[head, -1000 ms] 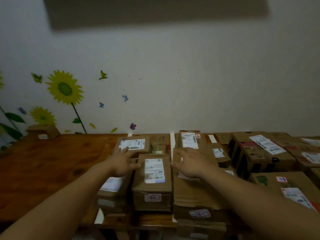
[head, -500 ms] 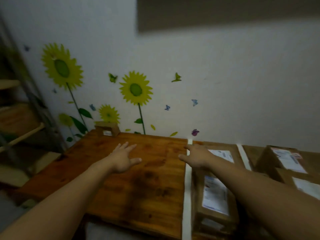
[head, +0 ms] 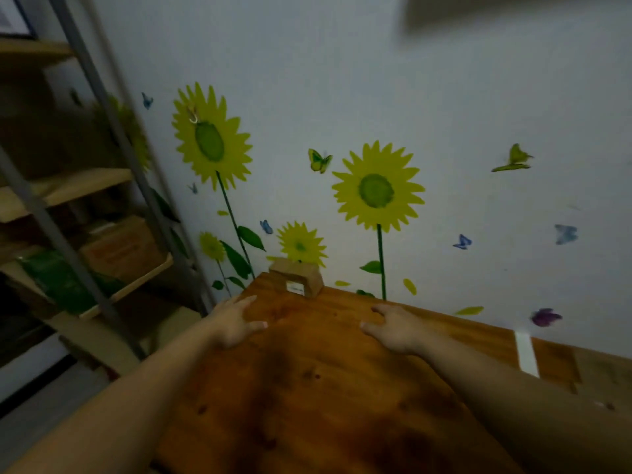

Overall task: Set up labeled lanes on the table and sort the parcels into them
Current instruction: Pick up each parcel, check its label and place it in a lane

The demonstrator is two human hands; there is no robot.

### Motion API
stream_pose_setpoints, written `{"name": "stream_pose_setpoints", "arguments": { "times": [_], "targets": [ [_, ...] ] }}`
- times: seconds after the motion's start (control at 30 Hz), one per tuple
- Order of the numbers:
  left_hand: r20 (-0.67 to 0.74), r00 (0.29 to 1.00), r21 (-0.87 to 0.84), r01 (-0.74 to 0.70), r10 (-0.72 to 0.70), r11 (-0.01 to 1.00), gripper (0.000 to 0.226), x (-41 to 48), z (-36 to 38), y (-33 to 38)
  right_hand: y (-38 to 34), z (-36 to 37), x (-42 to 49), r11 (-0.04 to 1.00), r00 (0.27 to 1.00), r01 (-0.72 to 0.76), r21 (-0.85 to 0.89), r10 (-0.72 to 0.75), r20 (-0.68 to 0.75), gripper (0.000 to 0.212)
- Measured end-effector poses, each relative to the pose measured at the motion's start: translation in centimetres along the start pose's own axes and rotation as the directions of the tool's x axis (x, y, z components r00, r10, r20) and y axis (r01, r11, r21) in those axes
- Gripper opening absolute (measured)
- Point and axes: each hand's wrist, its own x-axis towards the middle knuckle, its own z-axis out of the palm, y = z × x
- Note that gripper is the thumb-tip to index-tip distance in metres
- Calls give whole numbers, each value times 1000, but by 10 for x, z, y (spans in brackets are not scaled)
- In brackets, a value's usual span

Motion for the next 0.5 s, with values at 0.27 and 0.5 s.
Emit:
{"name": "stream_pose_setpoints", "arguments": {
  "times": [0.27, 0.5],
  "targets": [
    [12, 1000, -1, -18, 18, 1000, 76, 144, -18, -27, -40, 14, 124, 998, 998, -62, 32, 62, -1, 67],
    [72, 978, 15, -199, 197, 980, 70, 285, -19, -53, -83, 44, 235, 972, 975, -204, 114, 213, -69, 66]
  ]
}}
